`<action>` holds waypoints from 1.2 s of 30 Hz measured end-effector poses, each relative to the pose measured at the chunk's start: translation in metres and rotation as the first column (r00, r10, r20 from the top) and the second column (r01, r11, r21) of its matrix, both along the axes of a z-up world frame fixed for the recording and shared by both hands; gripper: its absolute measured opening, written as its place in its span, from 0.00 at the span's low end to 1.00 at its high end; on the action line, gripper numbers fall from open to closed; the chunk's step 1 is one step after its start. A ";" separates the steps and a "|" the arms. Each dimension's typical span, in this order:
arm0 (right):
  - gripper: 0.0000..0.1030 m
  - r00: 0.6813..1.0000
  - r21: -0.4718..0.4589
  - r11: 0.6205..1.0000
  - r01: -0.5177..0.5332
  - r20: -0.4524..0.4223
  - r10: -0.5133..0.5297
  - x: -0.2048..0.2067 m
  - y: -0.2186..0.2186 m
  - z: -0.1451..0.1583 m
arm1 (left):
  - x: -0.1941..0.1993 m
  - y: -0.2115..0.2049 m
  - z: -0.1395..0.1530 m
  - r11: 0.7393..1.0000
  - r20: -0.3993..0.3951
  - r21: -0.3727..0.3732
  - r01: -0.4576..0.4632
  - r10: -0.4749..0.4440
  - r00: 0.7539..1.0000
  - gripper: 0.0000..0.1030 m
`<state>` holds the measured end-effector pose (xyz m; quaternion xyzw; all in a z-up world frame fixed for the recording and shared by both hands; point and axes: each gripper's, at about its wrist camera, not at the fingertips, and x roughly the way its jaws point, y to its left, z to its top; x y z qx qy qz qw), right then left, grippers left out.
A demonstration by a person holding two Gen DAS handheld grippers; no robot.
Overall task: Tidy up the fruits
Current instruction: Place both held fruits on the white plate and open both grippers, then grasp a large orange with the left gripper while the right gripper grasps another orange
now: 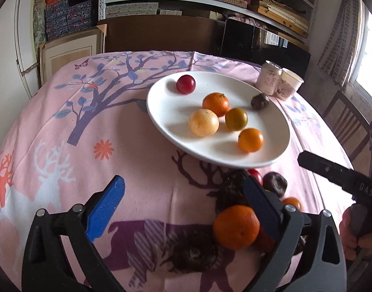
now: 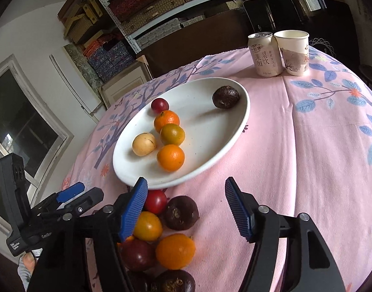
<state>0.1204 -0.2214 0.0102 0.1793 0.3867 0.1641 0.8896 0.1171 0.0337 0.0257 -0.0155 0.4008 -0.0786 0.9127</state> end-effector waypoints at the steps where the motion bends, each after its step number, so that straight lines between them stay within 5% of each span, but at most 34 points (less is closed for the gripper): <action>1: 0.68 1.000 0.005 1.000 0.004 -0.001 -0.004 -0.004 -0.002 0.000 | -0.007 -0.002 -0.001 1.000 0.004 0.006 0.016 -0.016 1.000 0.94; 12: 0.71 0.996 0.094 0.992 0.081 -0.056 -0.076 -0.009 -0.033 -0.007 | -0.027 -0.026 -0.013 0.980 0.048 0.176 0.092 -0.102 0.994 0.96; 15: 0.71 0.996 0.091 0.993 0.078 -0.052 -0.073 -0.008 -0.033 -0.006 | -0.027 -0.023 -0.008 0.969 0.114 0.243 0.044 -0.073 0.991 0.96; 18: 0.71 0.996 0.091 0.993 0.078 -0.051 -0.074 -0.007 -0.034 -0.006 | -0.011 0.001 -0.011 0.925 0.145 0.353 -0.142 0.095 0.985 0.96; 21: 0.71 0.996 0.095 0.992 0.079 -0.052 -0.074 -0.007 -0.034 -0.005 | 0.001 0.035 -0.011 0.955 0.060 0.226 -0.190 0.182 0.982 0.95; 25: 0.71 0.996 0.096 0.992 0.076 -0.045 -0.072 -0.008 -0.035 -0.004 | -0.020 0.036 0.012 0.988 0.140 0.090 -0.128 0.115 0.983 0.95; 31: 0.71 0.997 0.082 0.994 0.069 -0.051 -0.065 -0.007 -0.032 -0.004 | -0.014 0.002 -0.008 0.967 0.109 0.246 -0.062 0.036 0.993 0.95; 36: 0.71 0.996 0.076 0.995 0.068 -0.056 -0.064 -0.008 -0.031 -0.005 | -0.007 0.007 -0.017 0.981 0.052 0.190 -0.042 0.032 0.998 0.89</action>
